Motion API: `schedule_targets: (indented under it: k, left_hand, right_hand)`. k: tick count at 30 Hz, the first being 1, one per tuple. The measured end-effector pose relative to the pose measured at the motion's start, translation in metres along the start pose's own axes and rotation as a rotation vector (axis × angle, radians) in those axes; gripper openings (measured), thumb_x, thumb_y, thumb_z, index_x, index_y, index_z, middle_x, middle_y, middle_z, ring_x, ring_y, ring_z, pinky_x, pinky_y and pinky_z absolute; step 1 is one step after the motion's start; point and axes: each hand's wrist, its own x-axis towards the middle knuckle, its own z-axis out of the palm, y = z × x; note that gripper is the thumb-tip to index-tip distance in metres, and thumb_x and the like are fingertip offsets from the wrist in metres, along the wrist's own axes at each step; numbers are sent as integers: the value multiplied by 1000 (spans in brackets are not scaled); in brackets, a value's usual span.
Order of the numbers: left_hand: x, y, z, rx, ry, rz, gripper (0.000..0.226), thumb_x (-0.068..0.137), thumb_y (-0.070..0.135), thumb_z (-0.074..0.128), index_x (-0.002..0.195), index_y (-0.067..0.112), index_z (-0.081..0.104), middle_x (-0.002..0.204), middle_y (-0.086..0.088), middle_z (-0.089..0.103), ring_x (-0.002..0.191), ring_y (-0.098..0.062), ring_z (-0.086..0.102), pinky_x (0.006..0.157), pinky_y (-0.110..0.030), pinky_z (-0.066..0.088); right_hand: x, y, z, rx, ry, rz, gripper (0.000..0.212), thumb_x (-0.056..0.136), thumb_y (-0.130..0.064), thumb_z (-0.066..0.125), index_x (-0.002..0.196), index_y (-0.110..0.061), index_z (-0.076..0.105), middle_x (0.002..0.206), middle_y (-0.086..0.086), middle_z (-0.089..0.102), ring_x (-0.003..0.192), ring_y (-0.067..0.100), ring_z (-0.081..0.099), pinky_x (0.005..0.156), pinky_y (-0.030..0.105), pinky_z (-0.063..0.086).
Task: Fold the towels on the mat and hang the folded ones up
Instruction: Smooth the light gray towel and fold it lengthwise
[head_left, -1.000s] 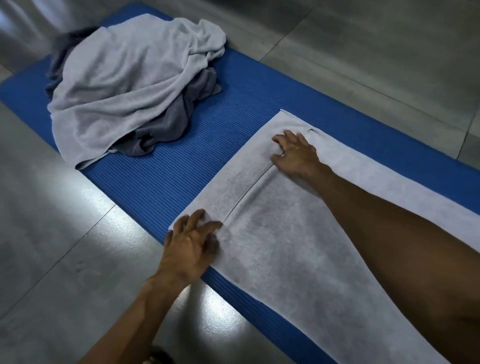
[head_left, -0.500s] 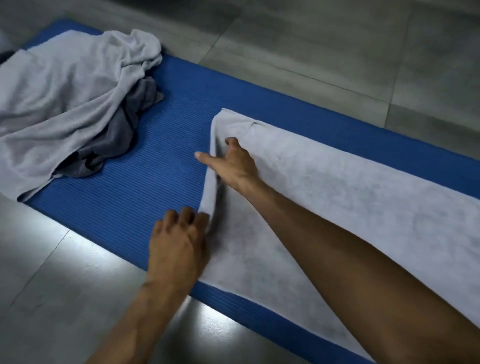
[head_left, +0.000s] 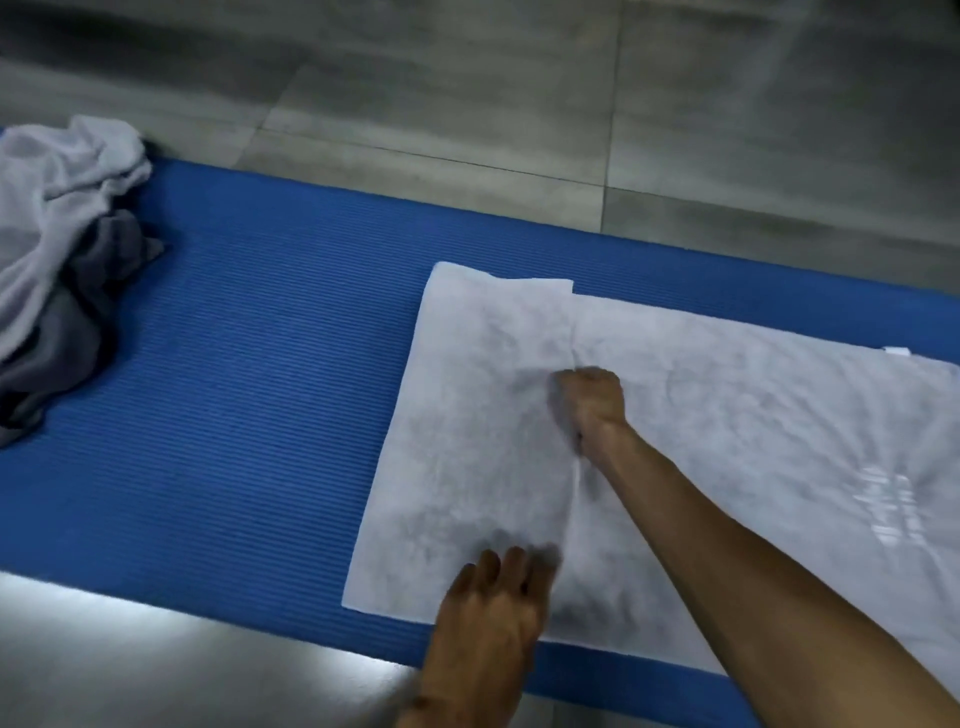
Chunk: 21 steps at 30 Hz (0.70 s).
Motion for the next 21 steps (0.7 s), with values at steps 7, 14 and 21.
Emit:
schedule_targets:
  k: [7,14,21]
  left_hand:
    - [-2,16,29,-71,-87,11,76,20,14,85,96,19,76,84,3,69,61,-15,64,45,-18,50]
    - [-6,47,35,-150,91,148,47,69,10,45,105,20,74,99,7,69,72,-12,61,49,-22,48]
    - [15,110,51,-277,120,306,37,84,16,53,119,21,63,112,3,64,85,-12,62,56,-22,52]
  right_hand:
    - [-4,-26,-25,39,-253,-172,44,83,-13,72,125,-20,60,108,-8,53,93,12,56,63,7,44]
    - [-3,-15,-67,140,-219,-264,52,83,-7,73,132,-17,58,142,-5,41,121,9,46,96,17,43]
    - [14,12,-148,63,-39,-277,55,81,-13,76,132,-17,57,149,-8,35,132,13,42,106,27,41]
